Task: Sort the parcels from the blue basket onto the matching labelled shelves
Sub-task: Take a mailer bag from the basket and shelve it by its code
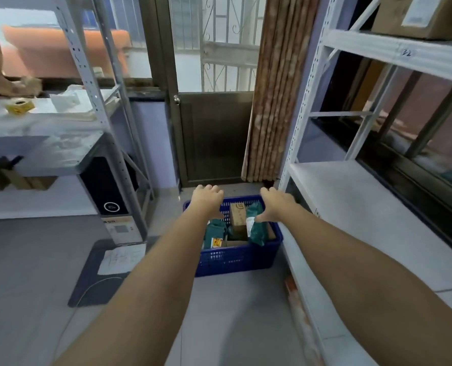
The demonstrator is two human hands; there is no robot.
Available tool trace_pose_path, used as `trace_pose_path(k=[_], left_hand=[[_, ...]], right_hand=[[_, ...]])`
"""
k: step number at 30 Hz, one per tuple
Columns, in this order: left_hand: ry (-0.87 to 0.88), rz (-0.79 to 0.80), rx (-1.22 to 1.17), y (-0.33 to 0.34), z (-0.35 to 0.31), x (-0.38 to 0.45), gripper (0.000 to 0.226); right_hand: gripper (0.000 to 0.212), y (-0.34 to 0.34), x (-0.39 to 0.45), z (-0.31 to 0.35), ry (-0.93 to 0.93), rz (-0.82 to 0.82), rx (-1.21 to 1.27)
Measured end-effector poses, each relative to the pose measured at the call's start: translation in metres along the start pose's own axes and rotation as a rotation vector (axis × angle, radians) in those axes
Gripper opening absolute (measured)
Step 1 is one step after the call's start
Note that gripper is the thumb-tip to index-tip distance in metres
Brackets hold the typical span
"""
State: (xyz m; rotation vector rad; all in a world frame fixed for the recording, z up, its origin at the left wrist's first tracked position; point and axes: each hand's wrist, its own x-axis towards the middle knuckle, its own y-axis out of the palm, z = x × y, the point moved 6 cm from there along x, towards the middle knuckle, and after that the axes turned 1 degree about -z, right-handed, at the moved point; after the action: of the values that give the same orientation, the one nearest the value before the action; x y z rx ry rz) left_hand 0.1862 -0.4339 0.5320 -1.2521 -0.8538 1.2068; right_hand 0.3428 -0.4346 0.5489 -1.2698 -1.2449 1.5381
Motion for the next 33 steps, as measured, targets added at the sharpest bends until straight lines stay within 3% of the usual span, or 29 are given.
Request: trace_pose_path(k=[18,28,33], left_hand=[[-0.034,0.233,-0.121,0.106,0.006,0.225,0.056],[-0.013,0.415,-0.161,0.161,0.015,0.309,0.058],[0.056,0.505,-0.185,0.193,0.015,0.358,0.04]], right_hand=[[0.081,0.092,0.235,-0.11,0.092,0.316,0.157],[0.066,0.162,0.325,-0.154,0.217,0.528,0.362],[0.061,0.186,0.351,-0.158,0.317,0.582,0.446]])
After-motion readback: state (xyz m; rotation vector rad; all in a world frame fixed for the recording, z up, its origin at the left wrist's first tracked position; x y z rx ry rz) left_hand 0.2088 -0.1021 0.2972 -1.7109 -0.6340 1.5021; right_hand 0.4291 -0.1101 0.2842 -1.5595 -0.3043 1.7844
